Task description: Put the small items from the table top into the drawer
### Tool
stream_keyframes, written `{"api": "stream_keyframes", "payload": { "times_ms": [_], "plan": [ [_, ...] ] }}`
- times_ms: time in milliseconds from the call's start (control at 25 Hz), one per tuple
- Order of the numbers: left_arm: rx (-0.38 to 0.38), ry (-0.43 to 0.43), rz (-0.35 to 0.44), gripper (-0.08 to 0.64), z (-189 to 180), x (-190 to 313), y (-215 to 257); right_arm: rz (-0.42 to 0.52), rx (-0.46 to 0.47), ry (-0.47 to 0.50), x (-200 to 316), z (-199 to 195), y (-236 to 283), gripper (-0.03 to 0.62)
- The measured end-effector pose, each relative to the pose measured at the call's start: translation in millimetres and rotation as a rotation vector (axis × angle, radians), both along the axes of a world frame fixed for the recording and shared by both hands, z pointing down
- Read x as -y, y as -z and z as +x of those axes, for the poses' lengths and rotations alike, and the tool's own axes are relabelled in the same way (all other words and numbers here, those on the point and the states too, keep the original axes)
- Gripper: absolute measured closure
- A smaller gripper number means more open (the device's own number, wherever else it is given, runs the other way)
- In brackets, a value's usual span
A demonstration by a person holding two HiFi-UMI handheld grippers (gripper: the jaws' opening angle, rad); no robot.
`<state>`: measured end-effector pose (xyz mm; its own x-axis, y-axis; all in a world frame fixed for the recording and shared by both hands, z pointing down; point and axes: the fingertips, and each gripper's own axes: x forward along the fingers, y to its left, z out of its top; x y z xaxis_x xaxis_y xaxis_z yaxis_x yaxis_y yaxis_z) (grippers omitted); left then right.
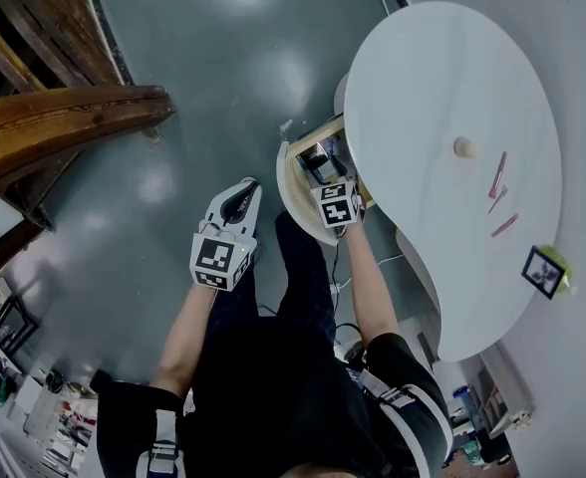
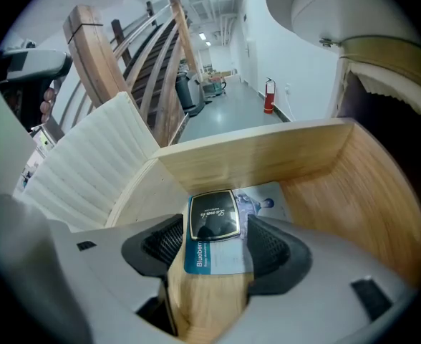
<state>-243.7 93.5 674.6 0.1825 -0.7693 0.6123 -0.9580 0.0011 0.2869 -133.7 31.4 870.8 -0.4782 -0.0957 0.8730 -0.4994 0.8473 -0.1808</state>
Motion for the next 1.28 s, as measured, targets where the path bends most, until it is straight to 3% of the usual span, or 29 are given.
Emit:
{"api": "stream_keyframes", "payload": {
  "times_ms": [160,680,1280],
  "plan": [
    [0.007,-0.013,0.013,0.54,4,0,11,0.044,0.015,-0.01,5,1,20,0.318],
    [0.049,-0.088,0.097,0.54,20,0,73,0.044,0.089,-0.061,-19,15,95,0.326],
    [0.07,-0.185,0.215,0.54,48,-8,154,0.258,0.21,-0.259,-17,52,239,0.482]
  ]
}}
